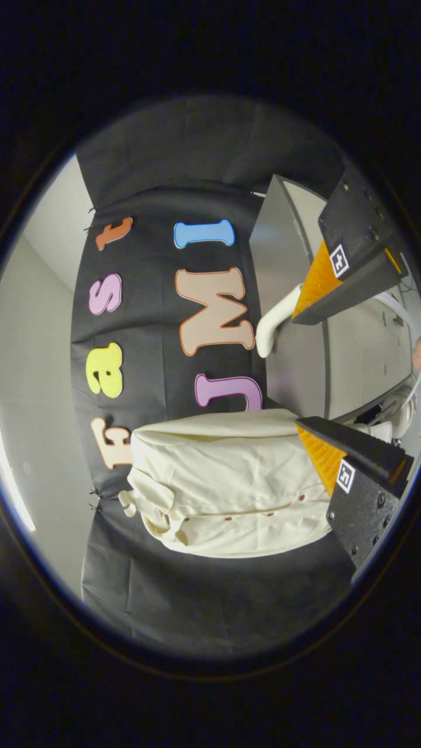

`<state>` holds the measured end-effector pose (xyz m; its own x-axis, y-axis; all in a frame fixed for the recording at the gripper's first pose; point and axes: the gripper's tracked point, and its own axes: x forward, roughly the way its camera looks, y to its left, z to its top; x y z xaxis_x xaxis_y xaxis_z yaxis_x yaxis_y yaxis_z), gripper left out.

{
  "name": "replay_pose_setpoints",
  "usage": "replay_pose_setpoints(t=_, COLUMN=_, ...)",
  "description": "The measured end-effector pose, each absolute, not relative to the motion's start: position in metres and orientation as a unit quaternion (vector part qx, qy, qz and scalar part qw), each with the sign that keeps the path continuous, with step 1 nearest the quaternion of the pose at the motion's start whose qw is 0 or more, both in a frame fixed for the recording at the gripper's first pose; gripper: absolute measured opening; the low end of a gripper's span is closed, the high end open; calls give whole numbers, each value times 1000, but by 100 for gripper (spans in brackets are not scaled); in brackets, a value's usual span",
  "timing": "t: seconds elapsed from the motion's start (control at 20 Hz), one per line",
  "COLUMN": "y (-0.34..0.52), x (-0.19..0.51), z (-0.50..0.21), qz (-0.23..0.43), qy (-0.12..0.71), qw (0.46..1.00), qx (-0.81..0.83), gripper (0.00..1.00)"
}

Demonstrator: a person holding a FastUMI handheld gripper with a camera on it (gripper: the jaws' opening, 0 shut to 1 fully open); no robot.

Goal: Iron the clothes twice with a garment steamer, once on the left side and once on the right side.

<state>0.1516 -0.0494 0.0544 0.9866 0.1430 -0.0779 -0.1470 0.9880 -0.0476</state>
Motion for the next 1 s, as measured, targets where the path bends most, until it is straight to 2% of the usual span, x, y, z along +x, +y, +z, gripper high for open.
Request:
replay_pose_setpoints(t=0.45, y=-94, x=267, z=70, qz=28, qy=91, qw=993, qx=-69, gripper=97)
replay_pose_setpoints(t=0.9, y=-105, x=359, z=38, qz=44, qy=265, qw=963, qx=-31, gripper=97)
replay_pose_setpoints(t=1.0, y=-108, x=375, z=35, qz=38, qy=268, qw=961, qx=-52, gripper=97)
